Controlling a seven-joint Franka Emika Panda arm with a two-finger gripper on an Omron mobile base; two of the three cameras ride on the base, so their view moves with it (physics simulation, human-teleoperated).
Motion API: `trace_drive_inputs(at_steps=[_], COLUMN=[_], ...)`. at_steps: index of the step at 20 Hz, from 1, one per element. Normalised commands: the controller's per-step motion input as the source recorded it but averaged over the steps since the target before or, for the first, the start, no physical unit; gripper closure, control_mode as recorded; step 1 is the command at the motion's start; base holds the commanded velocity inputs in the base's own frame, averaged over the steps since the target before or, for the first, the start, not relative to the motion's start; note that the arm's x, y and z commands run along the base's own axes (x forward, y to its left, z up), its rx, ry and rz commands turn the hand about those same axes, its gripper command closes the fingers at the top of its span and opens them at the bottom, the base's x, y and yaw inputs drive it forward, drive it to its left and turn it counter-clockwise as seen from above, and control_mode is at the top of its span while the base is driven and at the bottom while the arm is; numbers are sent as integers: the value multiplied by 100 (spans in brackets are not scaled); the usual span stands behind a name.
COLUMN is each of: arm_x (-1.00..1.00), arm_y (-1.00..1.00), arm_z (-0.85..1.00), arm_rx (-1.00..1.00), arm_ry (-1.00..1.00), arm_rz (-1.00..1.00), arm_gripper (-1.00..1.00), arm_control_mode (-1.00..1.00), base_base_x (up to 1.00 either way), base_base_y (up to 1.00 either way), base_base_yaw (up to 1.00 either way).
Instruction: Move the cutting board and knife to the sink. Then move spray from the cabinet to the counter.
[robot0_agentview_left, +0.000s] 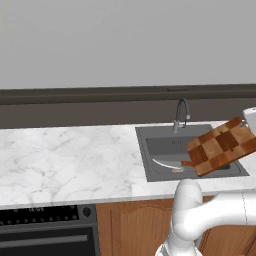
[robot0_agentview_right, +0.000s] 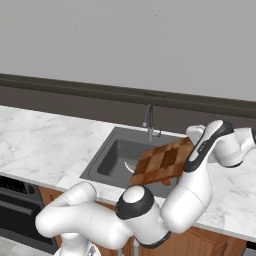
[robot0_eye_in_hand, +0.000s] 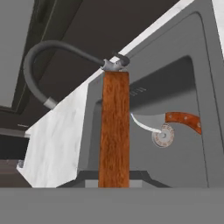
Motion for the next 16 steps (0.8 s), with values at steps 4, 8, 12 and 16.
trace_drive_inputs(at_steps=[4, 8, 12, 16], arm_x=[59, 57, 38, 19], arm_y=[0, 0, 0, 0], arm_z=[2, 0, -1, -18], arm_rx=[12, 10, 7, 5], arm_ry=[3, 4, 5, 6], arm_rz=[0, 0, 0, 0], arm_gripper=[100, 100, 100, 100], arm_control_mode=[-100, -100, -100, -100], base_base_x=[0, 0, 0, 0], base_base_y=[0, 0, 0, 0], base_base_yaw=[0, 0, 0, 0])
